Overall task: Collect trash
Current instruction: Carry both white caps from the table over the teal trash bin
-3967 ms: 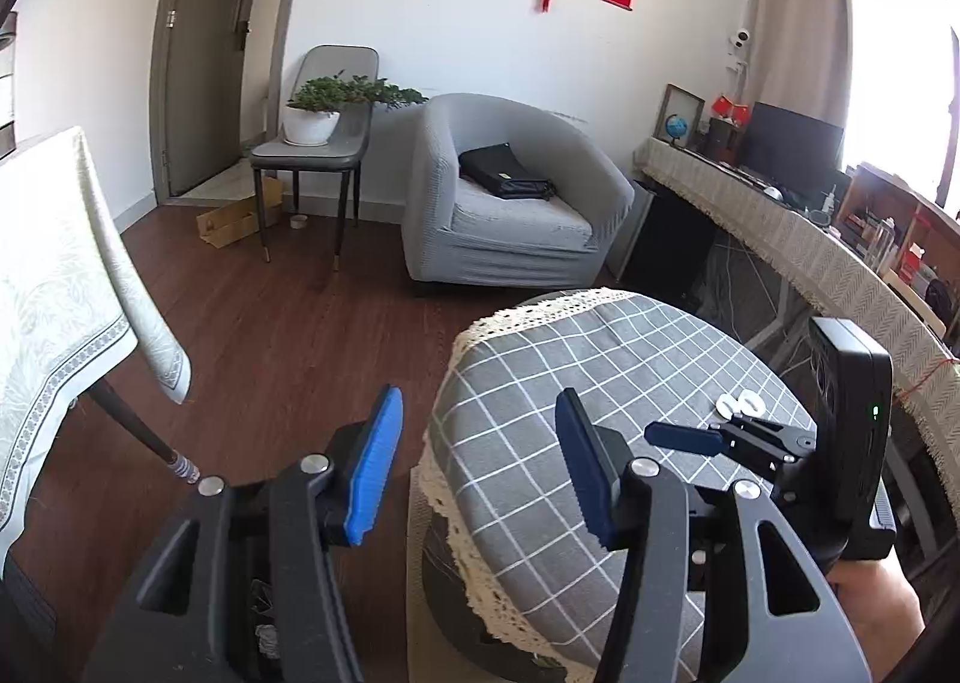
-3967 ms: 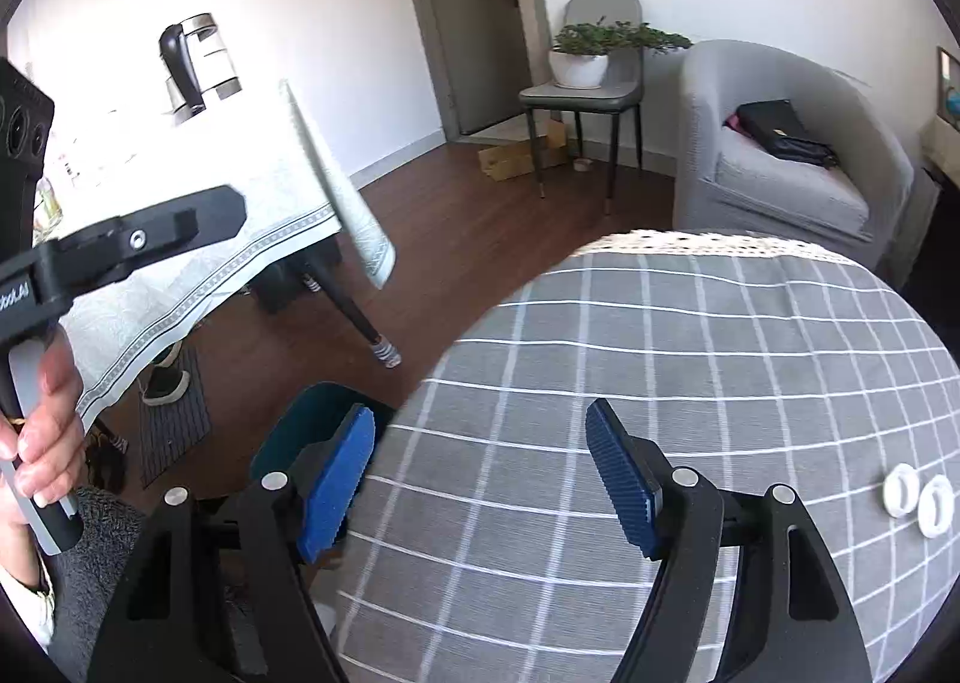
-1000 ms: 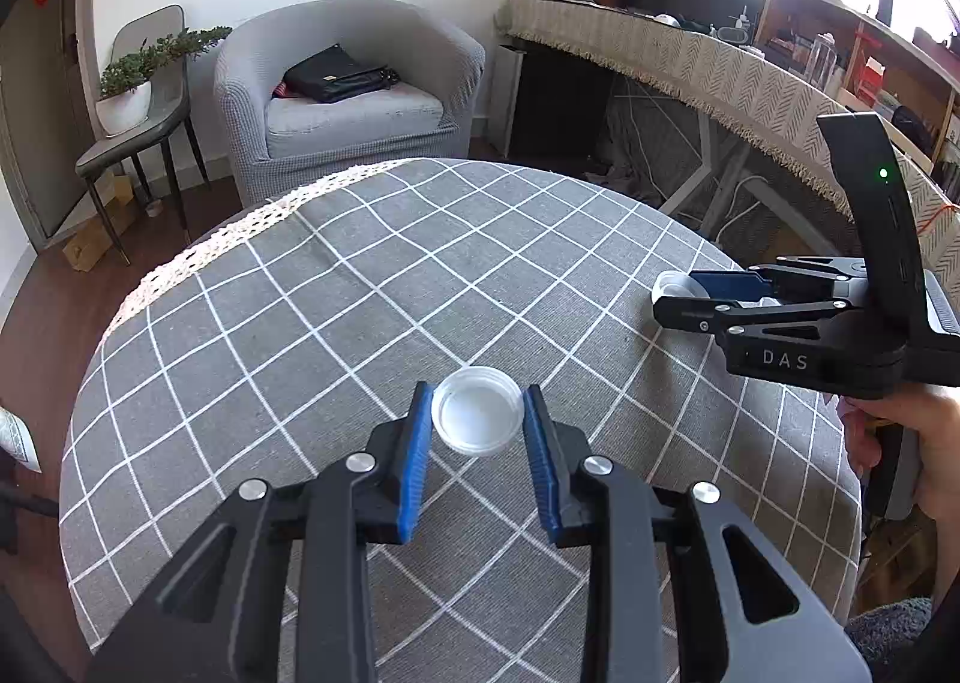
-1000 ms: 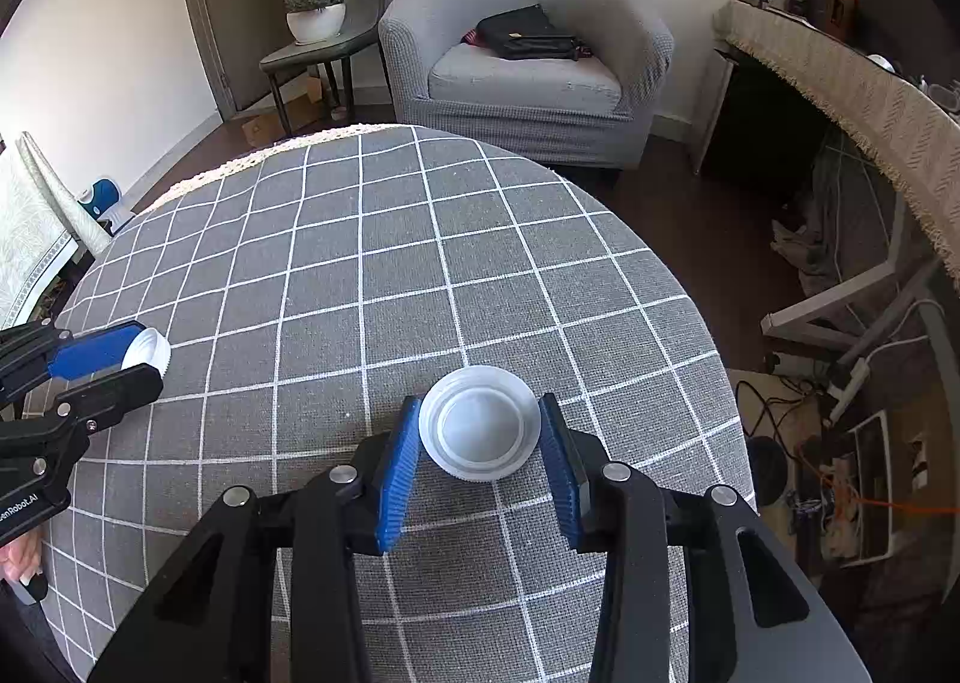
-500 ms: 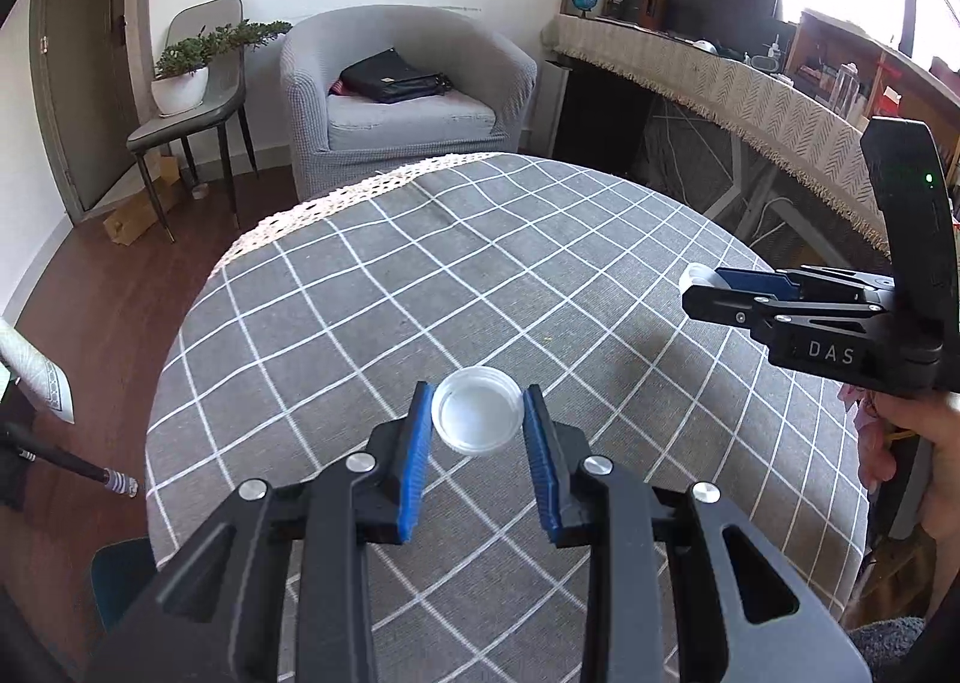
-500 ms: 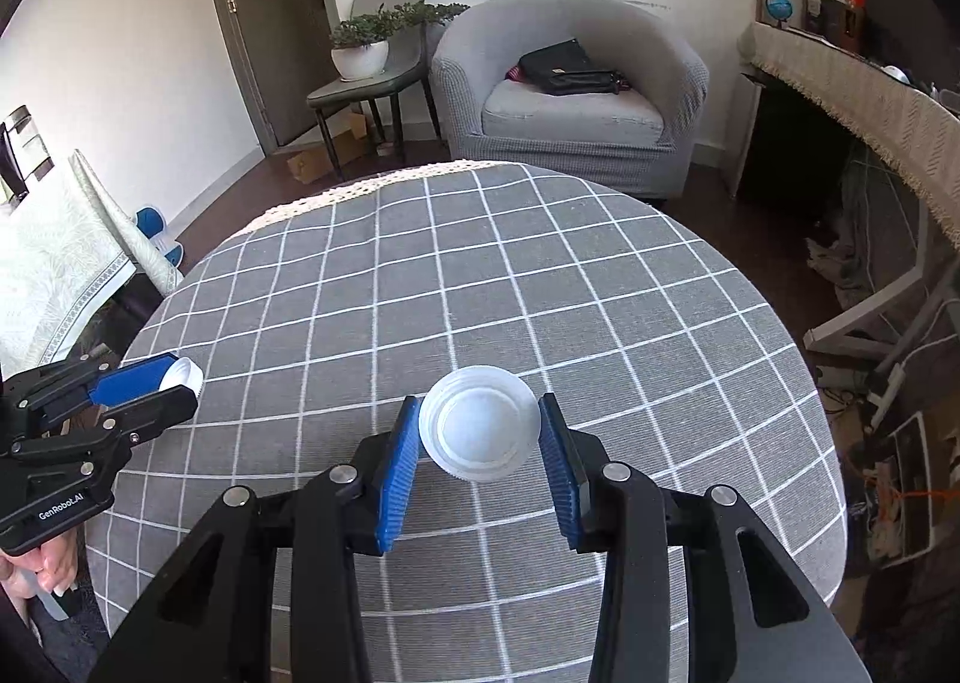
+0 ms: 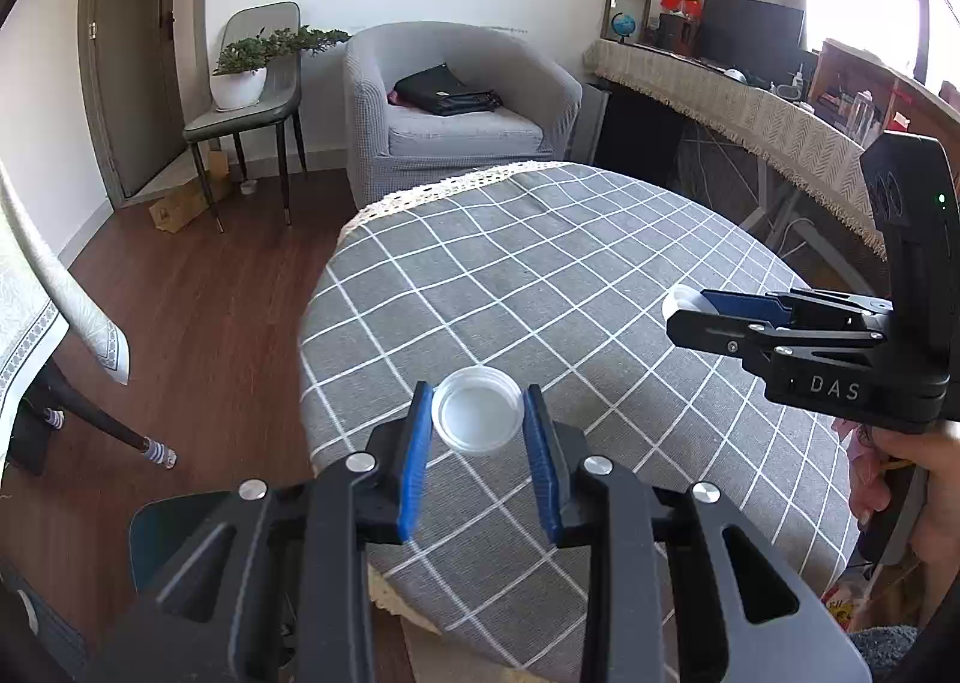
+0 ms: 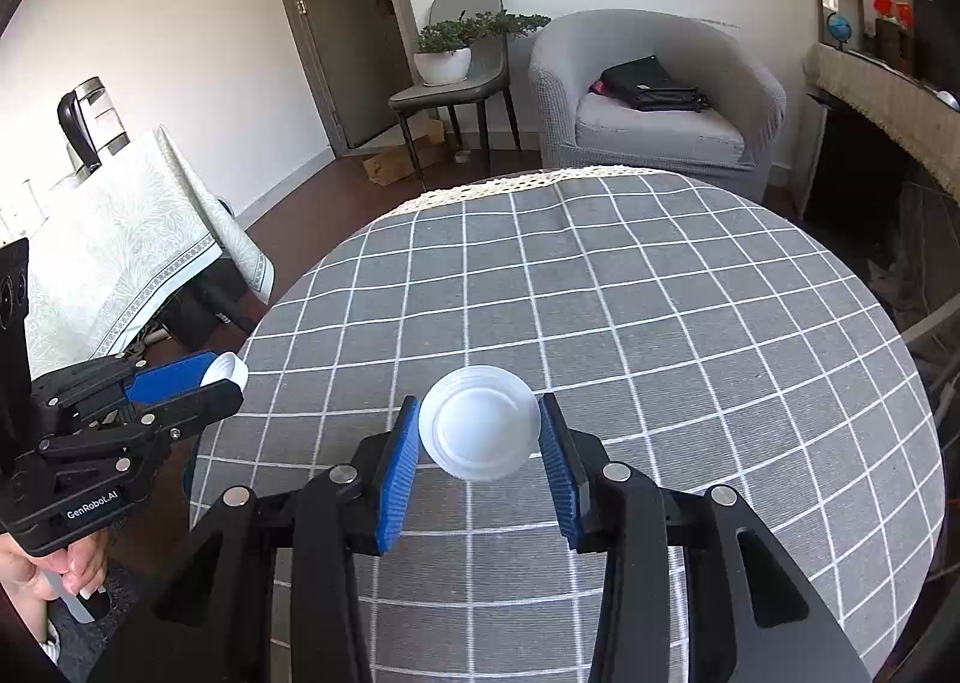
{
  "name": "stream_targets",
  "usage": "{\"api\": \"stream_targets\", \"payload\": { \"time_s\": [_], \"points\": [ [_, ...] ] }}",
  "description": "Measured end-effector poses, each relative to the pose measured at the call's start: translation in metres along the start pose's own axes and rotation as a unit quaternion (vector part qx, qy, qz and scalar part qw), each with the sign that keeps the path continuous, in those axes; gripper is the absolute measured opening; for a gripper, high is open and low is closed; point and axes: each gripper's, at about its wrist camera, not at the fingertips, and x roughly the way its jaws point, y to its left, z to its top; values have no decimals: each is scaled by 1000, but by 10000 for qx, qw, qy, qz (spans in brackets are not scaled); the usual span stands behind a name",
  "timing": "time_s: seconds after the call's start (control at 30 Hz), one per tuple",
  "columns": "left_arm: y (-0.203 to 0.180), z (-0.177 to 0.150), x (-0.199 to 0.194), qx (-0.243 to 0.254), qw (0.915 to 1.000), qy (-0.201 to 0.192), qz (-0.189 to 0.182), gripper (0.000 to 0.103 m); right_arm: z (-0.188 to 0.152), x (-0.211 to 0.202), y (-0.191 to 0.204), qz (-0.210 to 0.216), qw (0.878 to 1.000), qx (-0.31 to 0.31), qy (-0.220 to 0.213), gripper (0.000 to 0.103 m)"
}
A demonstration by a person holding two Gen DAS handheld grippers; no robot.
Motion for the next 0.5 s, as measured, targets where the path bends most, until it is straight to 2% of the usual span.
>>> {"api": "stream_targets", "payload": {
  "time_s": [0.23,0.5],
  "points": [
    [36,-17,-18,-161,9997,-70,155,32,-3,2,45,228,9996,-167,-23,40],
    [93,-37,-31,-432,9978,-53,498,32,5,17,90,494,9981,-361,-23,40]
  ]
}}
